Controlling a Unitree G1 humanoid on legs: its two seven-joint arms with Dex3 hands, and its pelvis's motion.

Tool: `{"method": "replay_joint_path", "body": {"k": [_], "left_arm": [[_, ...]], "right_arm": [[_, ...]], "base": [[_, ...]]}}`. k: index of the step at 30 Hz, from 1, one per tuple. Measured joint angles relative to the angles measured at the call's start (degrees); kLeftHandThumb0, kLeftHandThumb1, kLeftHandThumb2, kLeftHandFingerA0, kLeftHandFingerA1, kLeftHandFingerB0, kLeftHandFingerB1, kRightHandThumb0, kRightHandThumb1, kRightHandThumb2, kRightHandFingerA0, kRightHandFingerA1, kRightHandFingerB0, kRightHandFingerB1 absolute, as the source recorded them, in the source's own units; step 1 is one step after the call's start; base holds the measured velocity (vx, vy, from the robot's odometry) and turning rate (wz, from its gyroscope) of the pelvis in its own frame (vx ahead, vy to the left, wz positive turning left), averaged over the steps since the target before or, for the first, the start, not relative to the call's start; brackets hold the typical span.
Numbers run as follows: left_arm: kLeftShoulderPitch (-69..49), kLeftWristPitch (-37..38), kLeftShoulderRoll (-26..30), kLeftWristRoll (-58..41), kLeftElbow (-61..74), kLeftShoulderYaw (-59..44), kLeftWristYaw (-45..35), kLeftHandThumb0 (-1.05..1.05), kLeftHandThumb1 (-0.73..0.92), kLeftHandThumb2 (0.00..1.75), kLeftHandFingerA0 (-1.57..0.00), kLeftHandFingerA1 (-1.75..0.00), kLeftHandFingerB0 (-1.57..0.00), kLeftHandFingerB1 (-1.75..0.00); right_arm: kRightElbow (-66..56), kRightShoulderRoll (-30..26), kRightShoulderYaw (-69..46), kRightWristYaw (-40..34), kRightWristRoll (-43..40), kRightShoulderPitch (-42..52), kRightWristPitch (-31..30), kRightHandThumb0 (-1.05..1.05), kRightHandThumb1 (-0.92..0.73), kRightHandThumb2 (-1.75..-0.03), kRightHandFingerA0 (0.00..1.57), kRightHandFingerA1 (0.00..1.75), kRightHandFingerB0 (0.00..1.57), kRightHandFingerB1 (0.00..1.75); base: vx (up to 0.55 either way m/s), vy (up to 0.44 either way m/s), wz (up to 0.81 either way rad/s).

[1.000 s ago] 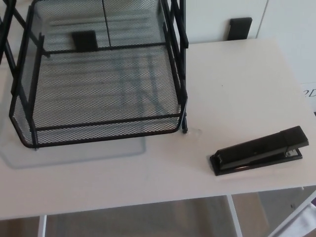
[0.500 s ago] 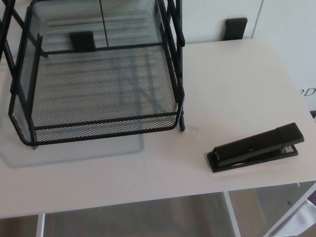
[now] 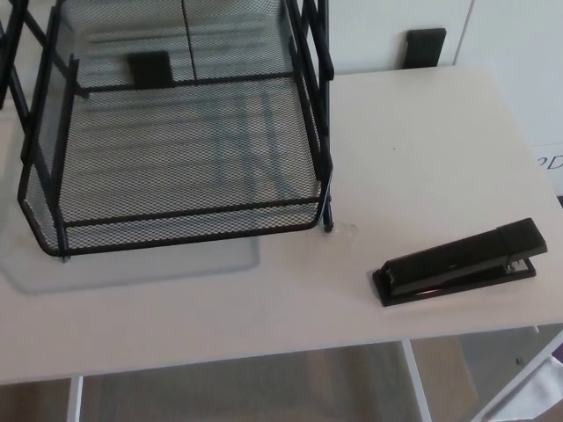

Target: The robot walks towards a desk on which a file tray is kept in the middle and a stapler is kept to its right. The robot lifts the stapler using its right hand and places it on the file tray.

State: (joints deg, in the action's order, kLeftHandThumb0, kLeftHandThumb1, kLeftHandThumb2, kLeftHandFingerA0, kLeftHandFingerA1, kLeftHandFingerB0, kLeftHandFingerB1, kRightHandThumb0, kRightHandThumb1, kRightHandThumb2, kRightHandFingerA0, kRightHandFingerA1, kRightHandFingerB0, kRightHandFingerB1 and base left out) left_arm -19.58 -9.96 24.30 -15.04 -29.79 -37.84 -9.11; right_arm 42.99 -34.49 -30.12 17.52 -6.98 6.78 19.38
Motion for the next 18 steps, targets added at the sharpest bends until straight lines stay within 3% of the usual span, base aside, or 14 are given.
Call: {"method": "replay_joint_path", "body": {"k": [1, 2, 3, 4, 5, 6, 7, 8, 9, 11, 12, 14, 16, 18], "left_arm": [[0.6, 0.0, 0.0, -0.3, 0.1, -1.2, 0.5, -0.61, 0.53, 0.9, -0.5, -0.62, -0.37, -0.53], [1.2, -0.1, -0.1, -0.8, 0.0, -2.5, 1.1, -0.61, 0.53, 0.9, -0.5, -0.62, -0.37, -0.53], [1.7, -0.1, -0.2, -1.1, 0.1, -3.5, 1.7, -0.56, 0.68, 0.6, -0.53, -0.49, -0.45, -0.42], [2.1, -0.1, -0.3, -1.3, -0.1, -4.1, 2.0, -0.56, 0.68, 0.6, -0.52, -0.48, -0.48, -0.42], [2.4, -0.1, -0.4, -1.5, -0.1, -4.5, 2.5, -0.59, 0.62, 0.63, -0.54, -0.5, -0.48, -0.44], [2.5, -0.1, -0.6, -1.6, -0.2, -4.7, 2.7, -0.57, 0.67, 0.6, -0.54, -0.51, -0.51, -0.44], [2.5, -0.2, -0.9, -1.8, -0.1, -4.8, 3.0, -0.58, 0.68, 0.6, -0.53, -0.51, -0.49, -0.43], [2.5, -0.2, -1.5, -1.9, 0.3, -4.8, 3.3, -0.58, 0.68, 0.6, -0.53, -0.51, -0.49, -0.43], [2.4, -0.2, -2.0, -2.0, 0.7, -4.8, 3.5, -0.58, 0.68, 0.6, -0.51, -0.49, -0.46, -0.41], [2.3, -0.2, -2.5, -2.0, 1.0, -4.8, 3.7, -0.58, 0.68, 0.6, -0.49, -0.48, -0.46, -0.41], [2.2, -0.2, -2.6, -2.0, 1.0, -4.8, 3.7, -0.59, 0.69, 0.61, -0.46, -0.48, -0.41, -0.39], [1.9, -0.2, -2.7, -2.0, 0.9, -4.7, 3.8, -0.62, 0.63, 0.64, -0.47, -0.48, -0.4, -0.4], [1.7, -0.2, -2.7, -1.9, 0.9, -4.5, 3.8, -0.59, 0.69, 0.61, -0.5, -0.47, -0.45, -0.4], [1.5, -0.2, -2.7, -1.9, 0.7, -4.4, 4.0, -0.58, 0.69, 0.61, -0.51, -0.48, -0.45, -0.4]], "right_arm": [[-1.9, -0.2, -1.0, -0.1, -0.5, -1.6, -0.7, -0.97, -0.59, -0.58, 0.05, 1.18, 0.0, 0.81], [-3.3, -0.7, -1.9, -0.5, -1.1, -4.0, -1.5, -0.97, -0.59, -0.58, 0.05, 1.18, 0.0, 0.81], [-4.4, -1.3, -2.6, -0.8, -1.5, -6.1, -2.2, -1.03, -0.43, -0.86, 0.23, 1.0, 0.1, 0.77], [-4.8, -1.8, -3.1, -1.1, -1.9, -8.0, -2.5, -1.05, -0.53, -0.6, 0.1, 1.45, 0.07, 1.1], [-5.6, -2.3, -3.4, -1.5, -2.3, -10.7, -2.8, -1.05, -0.57, -0.56, 0.0, 1.34, 0.0, 1.03], [-6.4, -2.4, -3.5, -1.7, -2.4, -12.6, -3.2, -1.05, -0.39, -0.88, 0.08, 0.92, 0.03, 0.8], [-8.0, -2.5, -3.3, -1.9, -2.5, -14.7, -3.9, -0.54, -0.09, -0.87, 0.03, 0.65, 0.0, 0.63], [-9.4, -2.7, -3.0, -2.1, -2.6, -16.6, -4.6, -0.54, -0.09, -0.87, 0.03, 0.65, 0.0, 0.63], [-11.3, -2.8, -2.6, -2.1, -2.8, -18.7, -5.4, -0.98, -0.54, -0.58, 0.0, 0.91, 0.0, 0.63], [-15.1, -3.4, -1.8, -2.1, -3.1, -21.9, -7.0, -0.91, -0.52, -0.57, 0.0, 0.85, 0.0, 0.6], [-16.4, -3.5, -1.6, -2.1, -3.2, -22.6, -7.5, -0.73, -0.39, -0.87, 0.0, 0.52, 0.0, 0.36], [-21.1, -3.6, 0.4, -1.9, -3.3, -24.2, -9.4, -0.65, -0.53, -0.67, 0.0, 0.46, 0.0, 0.16], [-24.9, -3.7, 3.1, -1.4, -3.2, -25.1, -10.7, -0.66, -0.38, -0.81, 0.0, 0.26, 0.0, 0.17], [-28.6, -3.8, 6.5, -0.5, -2.9, -25.9, -12.0, -0.81, -0.44, -0.77, 0.0, 0.15, 0.0, 0.02]], "base": [[0.0, 0.0, 0.0], [0.0, 0.0, 0.0], [0.0, 0.0, 0.0], [0.0, 0.0, 0.0], [0.0, 0.0, 0.0], [0.0, 0.0, 0.0], [0.0, 0.0, 0.0], [0.0, 0.0, 0.0], [0.0, 0.0, 0.0], [0.0, 0.0, 0.0], [0.0, 0.0, 0.0], [0.0, 0.0, 0.0], [0.0, 0.0, 0.0], [0.0, 0.0, 0.0]]}}
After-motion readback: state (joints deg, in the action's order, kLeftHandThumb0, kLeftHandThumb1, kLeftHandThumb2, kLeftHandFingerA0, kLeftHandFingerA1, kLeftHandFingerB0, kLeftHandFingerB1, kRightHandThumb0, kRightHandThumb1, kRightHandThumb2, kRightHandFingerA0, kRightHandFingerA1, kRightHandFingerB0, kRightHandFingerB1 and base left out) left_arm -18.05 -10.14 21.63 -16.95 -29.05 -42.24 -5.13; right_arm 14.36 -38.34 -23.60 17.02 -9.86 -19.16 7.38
